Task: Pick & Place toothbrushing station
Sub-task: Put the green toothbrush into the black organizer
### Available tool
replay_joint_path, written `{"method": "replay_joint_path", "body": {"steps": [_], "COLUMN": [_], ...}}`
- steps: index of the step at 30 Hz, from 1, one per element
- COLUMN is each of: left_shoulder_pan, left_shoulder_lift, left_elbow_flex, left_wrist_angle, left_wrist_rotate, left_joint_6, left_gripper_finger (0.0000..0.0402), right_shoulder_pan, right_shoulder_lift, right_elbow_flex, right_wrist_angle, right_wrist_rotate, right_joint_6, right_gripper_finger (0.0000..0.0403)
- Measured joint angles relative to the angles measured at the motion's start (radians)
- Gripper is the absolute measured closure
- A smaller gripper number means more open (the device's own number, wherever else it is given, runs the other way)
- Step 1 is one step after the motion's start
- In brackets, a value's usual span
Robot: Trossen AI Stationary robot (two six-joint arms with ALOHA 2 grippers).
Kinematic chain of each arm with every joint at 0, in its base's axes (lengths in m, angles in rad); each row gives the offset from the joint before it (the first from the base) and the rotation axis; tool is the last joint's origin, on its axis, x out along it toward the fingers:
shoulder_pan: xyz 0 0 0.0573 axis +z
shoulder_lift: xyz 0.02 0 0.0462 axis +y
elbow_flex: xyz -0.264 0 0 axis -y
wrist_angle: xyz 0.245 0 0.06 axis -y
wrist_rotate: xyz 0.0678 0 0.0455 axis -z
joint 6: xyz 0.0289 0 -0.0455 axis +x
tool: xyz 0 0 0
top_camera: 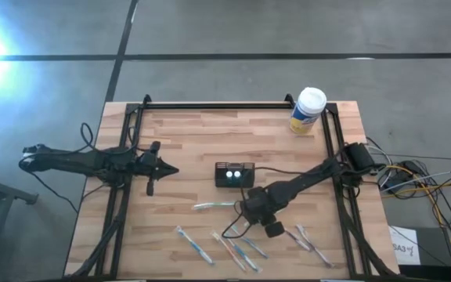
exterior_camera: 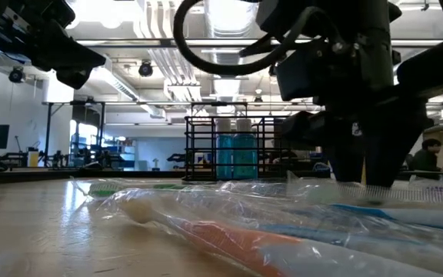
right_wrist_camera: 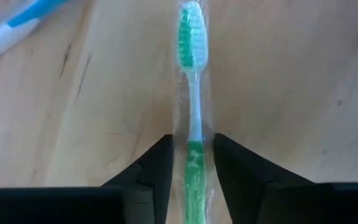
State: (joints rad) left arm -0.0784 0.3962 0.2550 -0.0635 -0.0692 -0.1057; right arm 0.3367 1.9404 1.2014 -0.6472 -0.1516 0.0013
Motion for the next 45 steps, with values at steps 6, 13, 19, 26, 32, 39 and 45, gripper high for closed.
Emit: {"method": "replay_joint_path", "body": {"steps": [6, 13, 19, 26, 32, 39, 45], "left_shoulder_pan": [0.000, 0.000, 0.000, 0.000, 0.000, 0.000, 0.000], "left_shoulder_lift": [0.000, 0.000, 0.000, 0.001, 0.001, 0.001, 0.001], "left_elbow_flex": [0.000, 0.000, 0.000, 0.000, -0.012, -0.034, -0.041], "left_wrist_angle": [0.000, 0.000, 0.001, 0.002, 0.004, 0.020, 0.059], "left_wrist_rotate": [0.000, 0.000, 0.000, 0.000, 0.000, 0.000, 0.000], "left_joint_6": [0.000, -0.001, -0.002, -0.003, -0.003, -0.008, -0.007], "left_gripper_finger": [0.0390, 0.0390, 0.0390, 0.0390, 0.0390, 0.0390, 0.0390], "right_shoulder_pan": [-0.004, -0.003, -0.003, -0.037, -0.173, -0.353, -0.431], "right_shoulder_lift": [-0.003, -0.169, -0.382, -0.620, -0.754, -0.763, -0.735], "right_elbow_flex": [0.007, 0.004, 0.001, -0.076, -0.281, -0.443, -0.551], "right_wrist_angle": [-0.008, -0.027, 0.062, 0.377, 0.770, 1.032, 1.231], "right_wrist_rotate": [0.015, 0.115, 0.186, 0.183, -0.005, -0.161, -0.164], "right_joint_6": [-0.036, -0.034, -0.050, -0.162, -0.181, -0.088, -0.076], "right_gripper_finger": [0.0351, 0.0390, 0.0395, 0.0395, 0.0395, 0.0395, 0.0395]}}
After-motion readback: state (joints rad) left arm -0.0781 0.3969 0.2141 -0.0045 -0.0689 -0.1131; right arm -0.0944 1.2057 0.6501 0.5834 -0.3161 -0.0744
